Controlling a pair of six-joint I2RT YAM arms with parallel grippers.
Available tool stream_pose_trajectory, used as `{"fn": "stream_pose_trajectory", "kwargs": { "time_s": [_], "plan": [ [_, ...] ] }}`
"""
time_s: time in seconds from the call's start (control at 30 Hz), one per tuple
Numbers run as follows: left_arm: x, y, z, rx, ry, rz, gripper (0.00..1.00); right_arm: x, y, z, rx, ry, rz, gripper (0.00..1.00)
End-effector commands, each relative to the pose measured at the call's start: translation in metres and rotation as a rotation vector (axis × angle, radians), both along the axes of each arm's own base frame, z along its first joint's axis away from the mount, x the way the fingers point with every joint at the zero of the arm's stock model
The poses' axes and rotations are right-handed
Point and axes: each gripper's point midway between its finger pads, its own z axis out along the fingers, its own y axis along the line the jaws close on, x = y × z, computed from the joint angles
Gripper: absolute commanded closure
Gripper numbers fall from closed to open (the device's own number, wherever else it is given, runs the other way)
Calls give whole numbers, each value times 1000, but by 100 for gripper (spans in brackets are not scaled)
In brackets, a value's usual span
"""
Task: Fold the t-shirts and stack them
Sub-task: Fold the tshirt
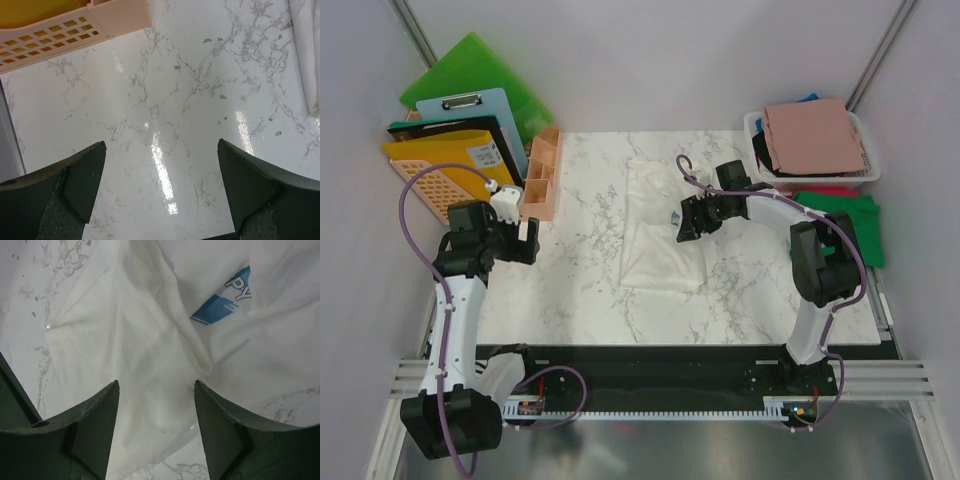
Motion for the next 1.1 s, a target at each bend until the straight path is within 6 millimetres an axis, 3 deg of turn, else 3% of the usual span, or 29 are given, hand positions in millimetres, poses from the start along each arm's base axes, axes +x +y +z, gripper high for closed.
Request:
{"fn": "stream_pose_trajectory", "kwargs": {
  "time_s": [0.0, 0.1, 0.27, 0.5, 0.57, 1.07],
  "plan": [
    [1, 5, 9, 31, -53, 12, 0, 24, 13, -4, 16, -37, 5, 32],
    [-2, 6, 8, 42, -59, 11, 0, 31, 7, -11, -24, -55, -10, 33],
    [-2, 5, 2, 36, -52, 3, 0, 30, 4, -5, -31, -75, -15, 33],
    [0, 1, 0, 20, -46, -11, 0, 30, -1, 24, -30, -147, -23, 31],
    [0, 2, 0, 23, -47, -11, 0, 26, -2, 24, -40, -153, -14, 30],
    [-1, 3, -4, 31, -41, -8, 0, 7, -16, -16, -100, -75, 20, 32]
  ]
}}
